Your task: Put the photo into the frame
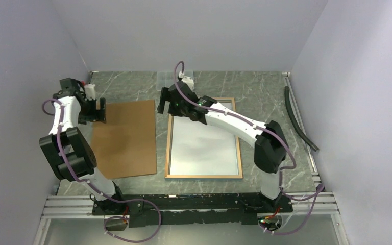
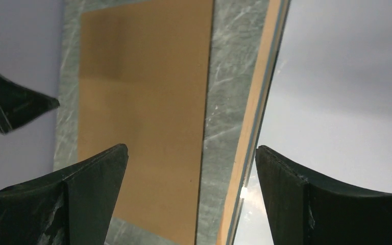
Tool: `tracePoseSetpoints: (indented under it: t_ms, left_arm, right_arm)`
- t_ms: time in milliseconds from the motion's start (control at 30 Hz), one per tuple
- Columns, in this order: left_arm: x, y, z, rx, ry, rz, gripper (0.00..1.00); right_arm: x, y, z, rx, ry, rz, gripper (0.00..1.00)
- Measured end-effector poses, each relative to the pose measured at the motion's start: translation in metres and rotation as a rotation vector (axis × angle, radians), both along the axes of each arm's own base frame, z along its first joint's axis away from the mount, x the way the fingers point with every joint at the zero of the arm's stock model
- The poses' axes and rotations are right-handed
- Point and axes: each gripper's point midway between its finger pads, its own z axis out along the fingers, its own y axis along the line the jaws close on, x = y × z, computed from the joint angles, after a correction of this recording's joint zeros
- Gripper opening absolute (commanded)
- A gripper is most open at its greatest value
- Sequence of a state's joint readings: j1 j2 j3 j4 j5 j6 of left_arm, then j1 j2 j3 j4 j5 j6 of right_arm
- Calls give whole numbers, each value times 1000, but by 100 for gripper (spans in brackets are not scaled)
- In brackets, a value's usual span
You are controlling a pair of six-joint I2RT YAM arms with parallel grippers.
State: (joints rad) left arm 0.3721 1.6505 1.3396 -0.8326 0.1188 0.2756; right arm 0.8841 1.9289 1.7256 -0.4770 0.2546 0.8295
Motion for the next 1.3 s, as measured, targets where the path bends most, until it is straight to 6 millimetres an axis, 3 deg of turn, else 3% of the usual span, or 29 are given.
tracePoseSetpoints:
  t_ms: [67, 167, 267, 433, 567, 700, 867, 1300]
  left_arm:
    - [1, 11, 9, -12, -22, 29, 94]
    - [1, 34, 20, -15, -56, 76, 84]
    - [-5, 54, 18, 10, -54, 106, 76]
    - [-22, 68, -14, 97, 11, 96, 71]
    - [-38, 72, -45, 127, 90, 87, 68]
    - [-44, 81, -69, 145, 136, 101, 65]
    - [-45, 89, -84, 176, 150, 112, 61]
    - [-38, 113, -88, 301, 116, 149, 57]
  right_arm:
    - [-4, 0, 4, 39, -19, 57, 100]
    - [-1, 8, 4, 31, -40, 116, 100]
    - [6, 43, 6, 14, -75, 183, 100]
    - [-16, 107, -16, -18, -91, 312, 100]
    - [-44, 131, -51, -66, -37, 385, 100]
    - [-49, 126, -81, -125, 20, 384, 100]
    - [-40, 116, -95, -152, 50, 338, 100]
    - [-40, 96, -140, -195, 157, 268, 100]
